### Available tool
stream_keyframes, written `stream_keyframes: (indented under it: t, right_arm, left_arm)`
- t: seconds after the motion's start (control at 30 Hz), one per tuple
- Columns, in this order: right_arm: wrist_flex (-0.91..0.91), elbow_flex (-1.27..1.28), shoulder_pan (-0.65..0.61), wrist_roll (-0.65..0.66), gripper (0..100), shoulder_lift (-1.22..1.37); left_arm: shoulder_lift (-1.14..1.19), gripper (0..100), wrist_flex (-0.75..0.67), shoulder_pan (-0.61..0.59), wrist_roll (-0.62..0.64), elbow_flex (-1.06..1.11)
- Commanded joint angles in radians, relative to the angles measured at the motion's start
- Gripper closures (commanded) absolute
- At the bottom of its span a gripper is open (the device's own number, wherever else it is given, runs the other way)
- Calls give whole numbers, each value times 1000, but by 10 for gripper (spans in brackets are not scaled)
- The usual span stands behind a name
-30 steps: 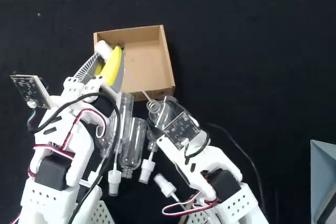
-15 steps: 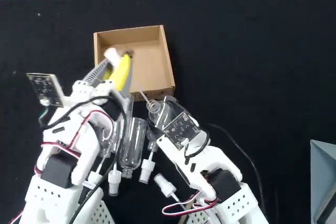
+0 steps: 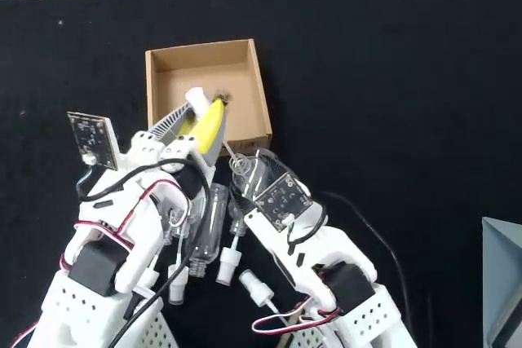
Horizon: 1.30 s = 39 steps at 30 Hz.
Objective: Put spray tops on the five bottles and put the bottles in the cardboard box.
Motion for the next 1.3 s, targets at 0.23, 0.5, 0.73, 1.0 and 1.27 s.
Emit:
stream_keyframes:
  t: [0.23,0.5,0.73,1.0,1.27]
  right_arm:
    - [-38,-36,35,3,917,-101]
    - [-37,-50,37,3,917,-101]
    - [-38,-53,100,-2,917,-101]
    - [-38,-58,117,-64,913,-101]
    - [-38,-56,117,-63,914,-101]
  left_arm:
    - [-8,972,5,58,-9,10]
    - [-8,971,0,74,-11,31]
    - [-9,971,0,156,-117,59]
    - [-3,971,2,156,-117,59]
    - [-3,971,6,156,-121,59]
